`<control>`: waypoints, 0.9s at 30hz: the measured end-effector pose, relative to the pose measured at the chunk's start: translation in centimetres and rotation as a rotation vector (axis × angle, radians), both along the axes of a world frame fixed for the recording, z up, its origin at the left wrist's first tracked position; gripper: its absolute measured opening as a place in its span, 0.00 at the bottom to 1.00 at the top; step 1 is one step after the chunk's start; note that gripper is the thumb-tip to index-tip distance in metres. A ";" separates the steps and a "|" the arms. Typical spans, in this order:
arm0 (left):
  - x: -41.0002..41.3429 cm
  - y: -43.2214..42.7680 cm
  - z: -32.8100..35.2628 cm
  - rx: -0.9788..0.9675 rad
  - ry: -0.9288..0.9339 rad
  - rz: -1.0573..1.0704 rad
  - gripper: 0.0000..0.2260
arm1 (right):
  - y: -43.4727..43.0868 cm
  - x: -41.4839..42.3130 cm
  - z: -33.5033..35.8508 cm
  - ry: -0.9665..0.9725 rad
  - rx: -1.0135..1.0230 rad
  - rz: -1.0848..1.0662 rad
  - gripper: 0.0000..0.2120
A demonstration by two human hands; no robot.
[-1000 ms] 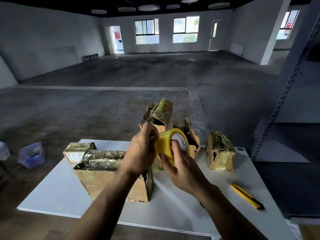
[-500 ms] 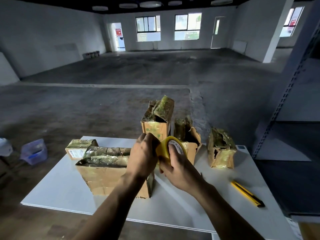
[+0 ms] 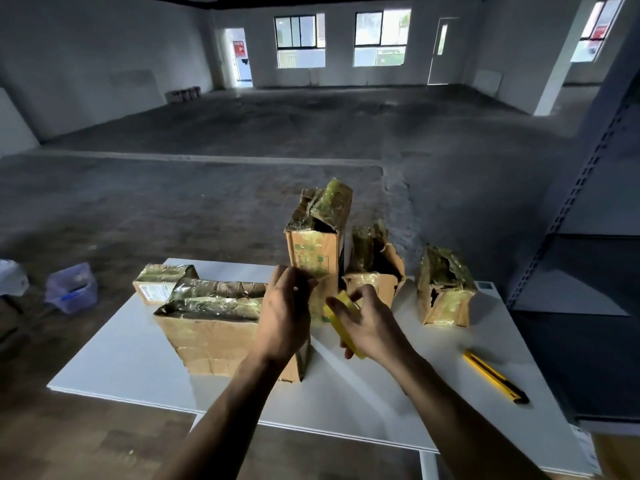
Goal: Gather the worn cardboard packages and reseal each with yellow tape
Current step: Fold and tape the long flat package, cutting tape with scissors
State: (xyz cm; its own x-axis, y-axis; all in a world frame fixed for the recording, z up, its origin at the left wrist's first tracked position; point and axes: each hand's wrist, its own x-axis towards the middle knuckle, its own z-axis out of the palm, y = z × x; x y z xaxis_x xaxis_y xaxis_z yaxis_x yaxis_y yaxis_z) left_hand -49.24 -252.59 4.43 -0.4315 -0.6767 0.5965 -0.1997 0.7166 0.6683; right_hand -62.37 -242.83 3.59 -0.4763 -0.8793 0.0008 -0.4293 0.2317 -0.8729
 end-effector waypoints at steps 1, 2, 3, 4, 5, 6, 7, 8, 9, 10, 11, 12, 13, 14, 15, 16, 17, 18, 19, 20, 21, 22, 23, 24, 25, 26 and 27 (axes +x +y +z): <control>0.3 -0.3 -0.6 0.030 0.000 -0.010 0.09 | 0.1 0.2 -0.4 0.074 -0.010 0.016 0.23; 0.6 -0.6 -1.2 0.078 -0.007 -0.011 0.09 | 0.1 0.3 -0.9 0.135 -0.036 0.041 0.21; 0.9 -1.0 -1.9 0.140 -0.009 -0.008 0.08 | 0.1 0.5 -1.4 0.162 -0.068 0.070 0.17; 1.1 -1.3 -2.6 0.199 -0.011 0.002 0.08 | -0.1 0.7 -2.0 0.155 -0.095 0.092 0.11; 1.3 -1.7 -3.2 0.251 -0.003 0.011 0.08 | -0.2 0.9 -2.6 0.131 -0.109 0.104 0.07; 1.5 -1.8 -3.6 0.281 0.012 0.011 0.08 | -0.4 1.1 -3.1 0.104 -0.116 0.103 0.04; 1.8 -2.0 -4.0 0.306 0.039 -0.009 0.07 | -0.5 1.4 -3.4 0.090 -0.114 0.094 0.04; 2.0 -2.0 -4.3 0.318 0.057 -0.029 0.09 | -0.6 1.6 -3.6 0.088 -0.104 0.090 0.05; 2.2 -2.1 -4.7 0.316 0.061 -0.036 0.11 | -0.6 1.9 -3.6 0.101 -0.093 0.089 0.05; 2.5 -1.9 -5.0 0.303 0.047 -0.023 0.11 | -0.7 2.2 -3.7 0.124 -0.083 0.093 0.06; 2.6 -1.8 -5.4 0.296 0.034 0.000 0.09 | -0.8 2.4 -3.8 0.159 -0.073 0.095 0.06; 2.7 -1.6 -5.7 0.283 0.028 0.022 0.07 | -0.9 2.5 -3.9 0.198 -0.064 0.092 0.06; 2.8 -1.4 -6.2 0.275 0.032 0.041 0.08 | -1.0 2.6 -4.1 0.237 -0.052 0.084 0.06; 2.8 -1.4 -6.6 0.290 0.036 0.055 0.13 | -1.1 2.6 -4.4 0.253 -0.040 0.077 0.06; 2.9 -1.5 -6.9 0.323 0.043 0.072 0.19 | -1.2 2.5 -4.8 0.233 -0.028 0.066 0.06; 3.0 -1.8 -7.0 0.357 0.037 0.103 0.24 | -1.2 2.4 -5.2 0.173 -0.022 0.051 0.06; 3.2 -2.1 -7.0 0.362 0.019 0.138 0.25 | -1.2 2.2 -5.7 0.089 -0.015 0.025 0.06; 3.3 -2.6 -7.0 0.320 -0.024 0.174 0.23 | -1.1 1.9 -6.1 0.001 -0.009 -0.005 0.05; 3.4 -2.9 -7.1 0.243 -0.124 0.209 0.20 | -1.0 1.6 -6.3 -0.077 -0.005 -0.033 0.05; 3.4 -3.1 -7.1 0.167 -0.280 0.242 0.20 | -0.8 1.3 -6.5 -0.150 -0.003 -0.060 0.04; 3.1 -3.1 -7.1 0.146 -0.463 0.272 0.24 | -0.7 1.1 -6.5 -0.213 -0.003 -0.082 0.04; 2.8 -2.9 -7.0 0.189 -0.640 0.302 0.31 | -0.6 1.0 -6.6 -0.259 -0.004 -0.097 0.04; 2.4 -2.9 -7.1 0.253 -0.776 0.319 0.38 | -0.5 0.9 -6.7 -0.278 0.000 -0.104 0.04; 1.9 -3.0 -7.2 0.309 -0.871 0.318 0.44 | -0.5 0.9 -6.8 -0.278 0.007 -0.105 0.04; 1.4 -3.0 -7.2 0.340 -0.922 0.318 0.49 | -0.4 0.8 -6.9 -0.270 0.015 -0.105 0.04; 0.8 -3.1 -7.6 0.351 -0.945 0.322 0.52 | -0.3 0.8 -7.0 -0.269 0.020 -0.103 0.05; 0.3 -3.2 -7.9 0.350 -0.953 0.335 0.53 | -0.3 0.7 -7.1 -0.279 0.023 -0.102 0.05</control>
